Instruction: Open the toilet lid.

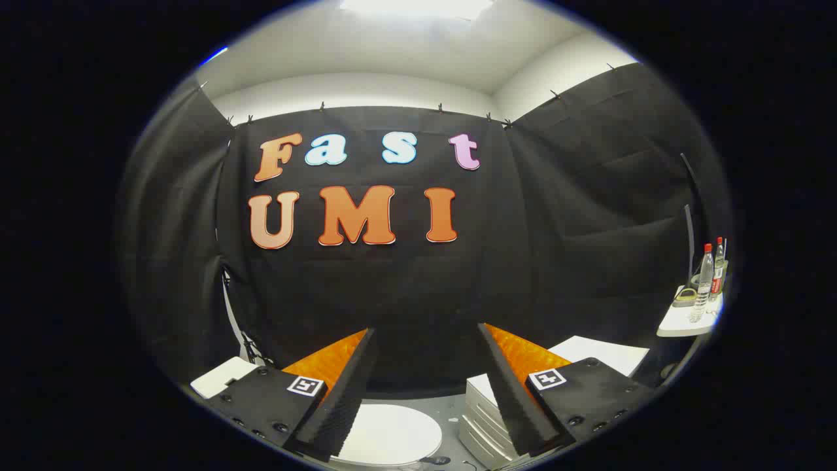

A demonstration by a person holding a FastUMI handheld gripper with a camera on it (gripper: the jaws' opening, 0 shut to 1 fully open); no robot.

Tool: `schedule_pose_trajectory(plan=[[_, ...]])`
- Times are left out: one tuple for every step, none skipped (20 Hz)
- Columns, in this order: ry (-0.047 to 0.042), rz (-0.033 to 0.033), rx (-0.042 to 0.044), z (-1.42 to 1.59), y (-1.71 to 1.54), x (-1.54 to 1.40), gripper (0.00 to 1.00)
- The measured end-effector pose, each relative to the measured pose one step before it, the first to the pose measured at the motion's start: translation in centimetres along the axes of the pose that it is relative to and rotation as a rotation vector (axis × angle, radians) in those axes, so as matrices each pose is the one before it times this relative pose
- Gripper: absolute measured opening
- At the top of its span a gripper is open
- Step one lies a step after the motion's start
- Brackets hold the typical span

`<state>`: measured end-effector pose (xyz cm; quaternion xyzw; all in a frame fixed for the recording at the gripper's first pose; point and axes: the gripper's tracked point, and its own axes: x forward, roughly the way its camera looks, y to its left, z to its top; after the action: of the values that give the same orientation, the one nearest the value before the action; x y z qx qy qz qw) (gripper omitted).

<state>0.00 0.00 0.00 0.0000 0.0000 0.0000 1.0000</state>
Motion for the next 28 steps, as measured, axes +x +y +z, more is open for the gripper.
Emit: schedule_pose_trajectory(plan=[[0.00406, 0.00136, -0.00382, -0.166, 0.094, -0.068, 0.98], [0.00575, 0.00347, -0.00126, -0.119, 0.259, 0.138, 0.98], [0.00536, 0.00405, -0.00054, -0.243, 0.14, 0.019, 0.98], [0.00416, 0.00112, -0.00078, -0.204, 0.037, 0.046, 0.98], [0.00397, -0.00091, -0.00166, -0.117, -0.024, 0.121, 0.98], [0.00338, 0.00069, -0.00238, -0.052, -0.07, 0.156, 0.98], [0.00126, 0.0013, -0.00279, -0.06, 0.011, 0.035, 0.98], [0.00048, 0.00117, -0.00238, 0.031, 0.021, 0.033, 0.98], [-0.00169, -0.00007, -0.00128, -0.004, 0.039, 0.12, 0.98], [-0.00292, 0.00034, 0.00032, 0.105, -0.106, -0.062, 0.98], [-0.00123, -0.00055, 0.00178, -0.037, -0.138, -0.038, 0.98], [-0.00101, -0.00225, 0.00322, 0.166, -0.251, 0.052, 0.98], [-0.00122, -0.00377, 0.00356, -0.034, -0.114, -0.038, 0.98], [0.00079, -0.00345, 0.00389, -0.092, -0.325, -0.159, 0.98], [0.00018, -0.0035, 0.00369, -0.092, -0.228, -0.044, 0.98], [0.00109, -0.00304, 0.00296, -0.09, -0.162, 0.12, 0.98], [-0.00004, -0.0036, 0.00297, -0.056, -0.09, -0.116, 0.98], [0.00033, -0.00212, 0.00335, -0.106, -0.142, 0.036, 0.98], [0.00224, -0.00115, 0.0018, -0.151, -0.169, 0.044, 0.98], [0.00161, -0.002, 0.00053, -0.036, -0.189, 0.035, 0.98], [-0.00125, -0.00256, 0.00085, -0.002, -0.11, -0.119, 0.98], [-0.00149, -0.00093, 0.00249, -0.021, -0.133, 0.204, 0.98], [-0.00136, 0.00162, 0.00409, -0.025, 0.068, 0.028, 0.98], [0.00055, 0.00262, 0.00476, -0.12, -0.013, 0.024, 0.98], [0.00074, 0.00245, 0.0039, -0.272, -0.018, -0.045, 0.98], [0.00028, 0.0023, 0.00154, -0.195, -0.116, 0.042, 0.98], [-0.00003, 0.00126, 0.00002, -0.264, -0.094, 0.074, 0.98], [-0.00065, 0.00179, 0.00056, -0.36, -0.127, 0.134, 0.98]])
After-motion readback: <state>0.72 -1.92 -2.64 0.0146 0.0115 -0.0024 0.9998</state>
